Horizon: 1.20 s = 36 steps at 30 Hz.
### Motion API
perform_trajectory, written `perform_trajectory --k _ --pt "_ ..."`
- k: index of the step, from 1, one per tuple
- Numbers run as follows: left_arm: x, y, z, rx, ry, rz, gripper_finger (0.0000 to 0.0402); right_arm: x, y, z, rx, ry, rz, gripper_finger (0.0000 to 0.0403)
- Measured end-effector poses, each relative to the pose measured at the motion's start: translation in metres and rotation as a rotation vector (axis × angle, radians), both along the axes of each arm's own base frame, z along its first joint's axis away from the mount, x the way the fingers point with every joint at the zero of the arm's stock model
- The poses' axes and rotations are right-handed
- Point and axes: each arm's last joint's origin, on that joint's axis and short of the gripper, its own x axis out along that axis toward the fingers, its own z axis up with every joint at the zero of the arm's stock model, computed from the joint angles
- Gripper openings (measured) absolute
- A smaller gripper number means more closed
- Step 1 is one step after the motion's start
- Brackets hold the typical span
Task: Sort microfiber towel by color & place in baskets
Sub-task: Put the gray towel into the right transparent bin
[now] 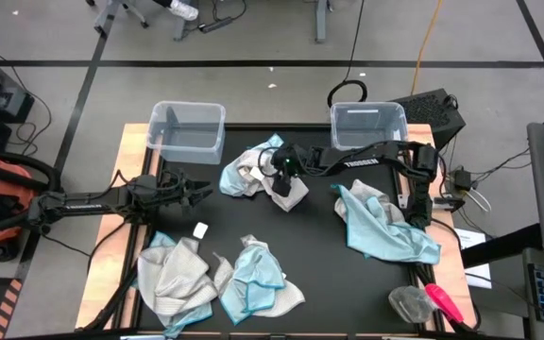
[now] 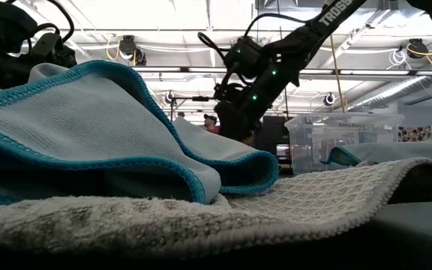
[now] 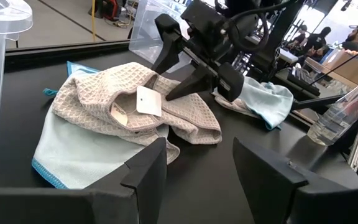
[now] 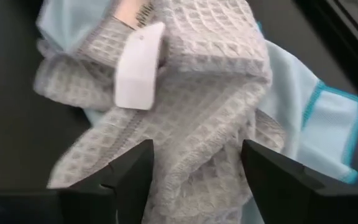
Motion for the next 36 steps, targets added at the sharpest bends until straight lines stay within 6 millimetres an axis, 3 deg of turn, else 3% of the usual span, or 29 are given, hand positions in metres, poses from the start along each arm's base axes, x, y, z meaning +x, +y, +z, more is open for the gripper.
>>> perform_trajectory --k 14,24,29,32,36 --pt "0.000 0.000 0.000 0.000 0.000 0.000 0.0191 -0.004 0.002 -0.003 0.017 0.053 -0.002 0.0138" --pt "0.000 0.000 0.000 0.000 0.000 0.000 0.0191 -0.002 0.009 -0.004 0.024 0.054 0.031 0.0107" --pt "0.000 0.000 0.000 0.000 0.000 0.000 0.0191 0.000 0.018 -0.004 0.035 0.059 0.071 0.0031" --pt "0.000 0.000 0.000 0.000 0.000 0.000 0.0191 0.000 0.026 0.003 0.018 0.056 0.104 0.0009" --pt "0.000 0.000 0.000 0.000 0.000 0.000 0.0191 -0.005 0.033 0.029 -0.018 0.001 0.141 0.0004"
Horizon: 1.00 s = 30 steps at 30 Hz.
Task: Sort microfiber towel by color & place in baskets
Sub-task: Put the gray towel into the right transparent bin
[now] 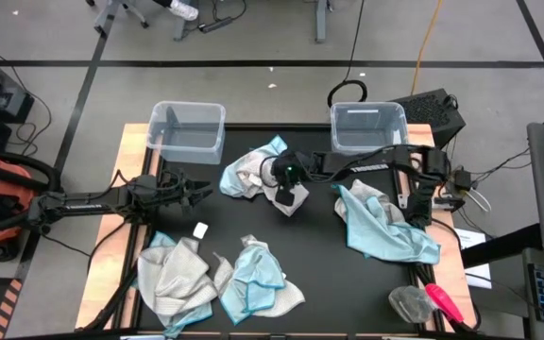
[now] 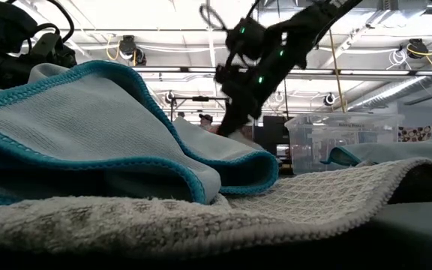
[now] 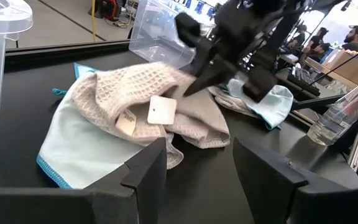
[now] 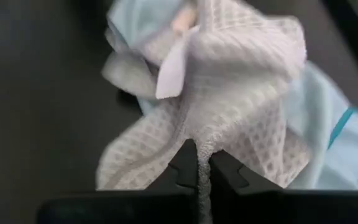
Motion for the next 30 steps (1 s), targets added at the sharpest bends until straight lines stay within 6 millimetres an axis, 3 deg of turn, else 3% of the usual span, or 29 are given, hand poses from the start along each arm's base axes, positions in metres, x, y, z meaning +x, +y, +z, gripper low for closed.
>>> perform_trajectory --k 9,18,23,30 --pt "0.000 0.000 0.000 0.000 0.000 0.000 0.0191 -0.040 0.005 0.105 -0.122 -0.308 0.017 0.0001" --pt "0.000 0.000 0.000 0.000 0.000 0.000 0.0191 -0.118 -0.001 0.198 -0.373 -0.585 -0.207 0.0001" --pt "0.000 0.000 0.000 0.000 0.000 0.000 0.0191 -0.159 -0.003 0.230 -0.533 -0.661 -0.355 0.0000" --pt "0.000 0.000 0.000 0.000 0.000 0.000 0.0191 -0.200 -0.008 0.251 -0.740 -0.620 -0.555 0.0000"
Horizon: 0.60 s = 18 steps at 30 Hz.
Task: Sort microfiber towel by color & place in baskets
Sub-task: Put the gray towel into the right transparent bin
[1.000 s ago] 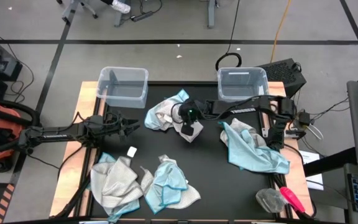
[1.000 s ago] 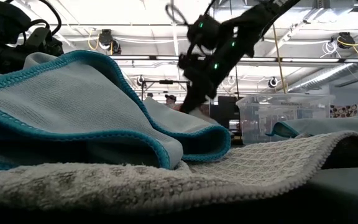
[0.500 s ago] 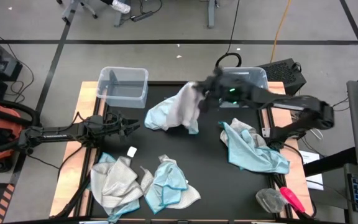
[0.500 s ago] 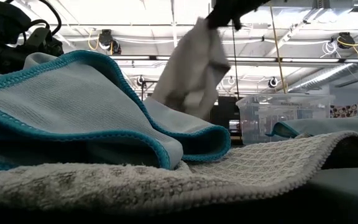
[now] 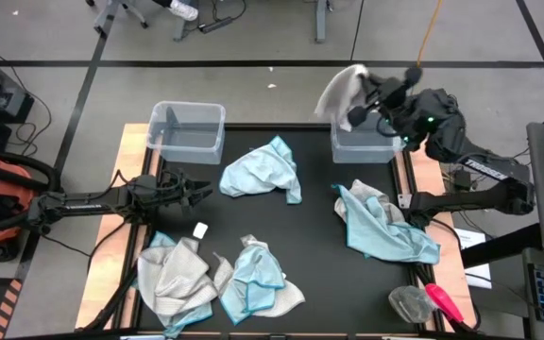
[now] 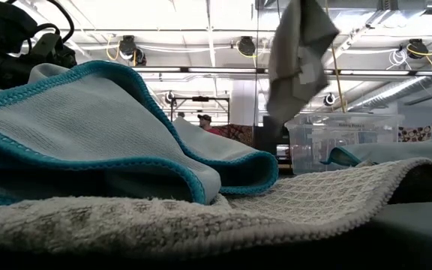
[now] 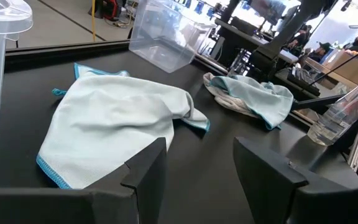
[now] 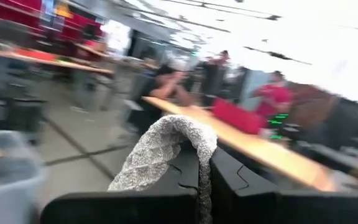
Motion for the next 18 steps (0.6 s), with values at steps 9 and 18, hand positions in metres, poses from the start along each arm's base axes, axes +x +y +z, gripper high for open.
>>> perform_trajectory --k 9,18 --pt "0.000 0.000 0.000 0.000 0.000 0.000 0.0191 -0.037 -0.003 0.011 -0.071 0.058 -0.179 0.0000" --pt "0.000 0.000 0.000 0.000 0.000 0.000 0.0191 -0.045 -0.015 -0.021 0.153 0.239 -0.236 0.0000"
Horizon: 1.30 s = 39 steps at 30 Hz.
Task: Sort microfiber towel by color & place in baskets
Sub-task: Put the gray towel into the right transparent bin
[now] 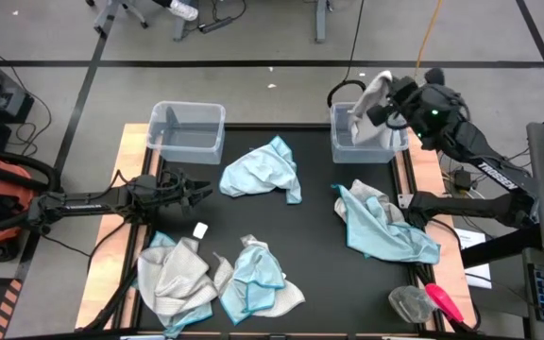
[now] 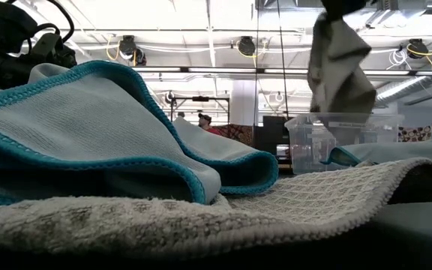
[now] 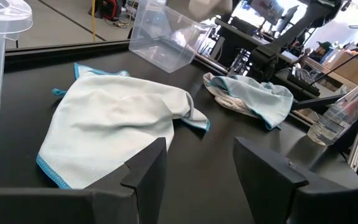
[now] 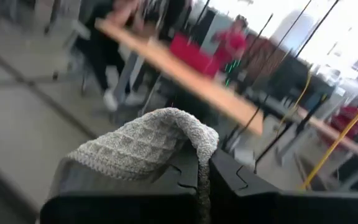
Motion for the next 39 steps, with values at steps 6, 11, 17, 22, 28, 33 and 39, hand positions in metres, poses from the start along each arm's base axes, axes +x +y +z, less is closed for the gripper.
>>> perform_trajectory --k 6,11,17,22,28,33,39 --pt "0.000 0.000 0.000 0.000 0.000 0.000 0.0191 0.008 -0.014 -0.020 0.124 0.094 -0.049 0.0000" --pt "0.000 0.000 0.000 0.000 0.000 0.000 0.0191 0.020 -0.027 -0.031 0.162 0.148 -0.070 0.0000" --pt "0.000 0.000 0.000 0.000 0.000 0.000 0.0191 0.030 -0.038 -0.054 0.309 0.216 -0.051 0.0000" --pt "0.000 0.000 0.000 0.000 0.000 0.000 0.0191 0.033 -0.048 -0.073 0.473 0.228 -0.046 0.0000" --pt "0.000 0.000 0.000 0.000 0.000 0.000 0.0191 0.037 -0.057 -0.088 0.618 0.203 -0.020 0.0007" --pt "0.000 0.000 0.000 0.000 0.000 0.000 0.0191 0.038 -0.058 -0.090 0.652 0.165 -0.011 0.0052" --pt "0.000 0.000 0.000 0.000 0.000 0.000 0.0191 0.034 -0.054 -0.084 0.650 0.130 0.009 0.0129"
